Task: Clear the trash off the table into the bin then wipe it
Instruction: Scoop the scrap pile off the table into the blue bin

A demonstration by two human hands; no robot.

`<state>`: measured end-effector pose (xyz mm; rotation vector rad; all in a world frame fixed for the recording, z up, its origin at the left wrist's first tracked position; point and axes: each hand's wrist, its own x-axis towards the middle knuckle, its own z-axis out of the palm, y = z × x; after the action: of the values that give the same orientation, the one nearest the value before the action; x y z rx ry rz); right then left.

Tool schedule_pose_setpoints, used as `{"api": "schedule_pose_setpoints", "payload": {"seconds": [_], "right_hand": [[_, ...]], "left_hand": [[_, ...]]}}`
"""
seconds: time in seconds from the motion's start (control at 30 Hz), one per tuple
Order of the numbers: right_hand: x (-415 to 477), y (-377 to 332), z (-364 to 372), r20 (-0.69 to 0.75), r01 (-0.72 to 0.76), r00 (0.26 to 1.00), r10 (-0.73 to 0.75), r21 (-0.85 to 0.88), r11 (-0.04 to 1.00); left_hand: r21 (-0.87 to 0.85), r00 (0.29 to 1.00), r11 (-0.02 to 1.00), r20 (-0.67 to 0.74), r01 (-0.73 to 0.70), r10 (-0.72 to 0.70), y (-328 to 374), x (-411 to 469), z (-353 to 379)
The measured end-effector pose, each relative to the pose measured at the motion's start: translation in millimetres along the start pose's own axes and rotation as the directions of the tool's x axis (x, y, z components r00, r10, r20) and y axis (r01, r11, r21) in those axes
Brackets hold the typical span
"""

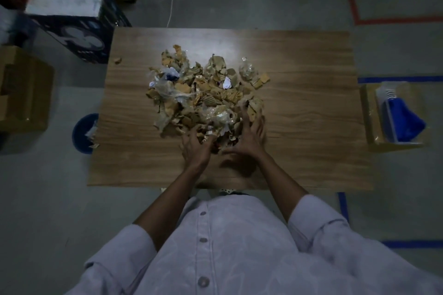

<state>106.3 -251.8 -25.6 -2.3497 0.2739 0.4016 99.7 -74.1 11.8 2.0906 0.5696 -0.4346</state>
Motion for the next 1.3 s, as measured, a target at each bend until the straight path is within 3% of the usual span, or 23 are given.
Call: {"api": "schedule_pose_setpoints", "payload": {"seconds": [0.1,0.2,0.4,0.53,0.63,0.77,0.83,0.93,1.0,1.1,1.17,1.23,1.3], "right_hand": [[23.2,-26.6,-3.4,0.082,0.021,0.996,-0.018,-0.037,0.999],[35.4,-49.8,10.9,0.116,-0.071,0.989,0.090,-0.158,0.985],[19.4,-57.1,35.4,0.019,-0.094,0.994,0.109,-0.365,0.926],[8.9,-48.9,39.0,-0.009,-0.023,1.000,0.022,-0.475,0.879],[6.6,-43.7,42.3,-0.052,0.059,0.995,-0.088,-0.415,0.908],[5.1,-42.6,38.0,-0.081,0.028,0.996,-0.048,-0.236,0.971],[4.6,-43.3,30.3,-0.142,-0.017,0.990,-0.002,-0.128,0.992],[6.4,-45.1,13.6,-0.263,-0.069,0.962,0.069,0.009,0.998],[5.5,-48.1,2.7,-0.360,-0.049,0.930,0.080,0.094,0.994],[-3.0,-56.1,-9.5,-0.493,0.044,0.866,0.082,0.239,0.970],[-13.8,-61.8,-14.0,-0.522,0.082,0.845,0.119,0.346,0.935],[-25.7,-63.3,-12.8,-0.514,0.088,0.851,0.107,0.340,0.936],[-38.3,-63.2,-9.0,-0.506,0.103,0.861,0.052,0.273,0.957]], "left_hand": [[-0.057,0.998,0.998,0.056,0.010,-0.007,5.0,4.3,5.9],[-0.114,0.995,0.993,0.104,0.025,-0.013,3.9,9.8,9.3],[-0.161,0.991,0.985,0.130,0.064,-0.043,0.3,13.3,9.6],[-0.161,0.994,0.986,0.106,0.031,-0.014,-0.9,9.0,2.6],[-0.267,0.992,0.956,0.043,0.122,-0.115,-9.5,7.3,-3.3],[-0.391,0.940,0.856,0.159,0.339,-0.300,-8.4,2.2,-15.4],[-0.299,0.873,0.828,0.278,0.474,-0.400,-11.1,-3.5,-22.2],[-0.107,0.718,0.797,0.517,0.595,-0.466,-14.8,-18.5,-29.6],[-0.083,0.613,0.771,0.663,0.631,-0.430,-13.4,-26.2,-28.1],[-0.192,0.474,0.689,0.846,0.699,-0.245,-5.1,-30.8,-19.4],[-0.387,0.501,0.584,0.865,0.714,-0.039,8.4,-32.4,-13.7],[-0.565,0.588,0.475,0.800,0.675,0.117,24.5,-31.2,-10.2],[-0.686,0.699,0.406,0.701,0.604,0.143,41.1,-28.3,-8.8]]}}
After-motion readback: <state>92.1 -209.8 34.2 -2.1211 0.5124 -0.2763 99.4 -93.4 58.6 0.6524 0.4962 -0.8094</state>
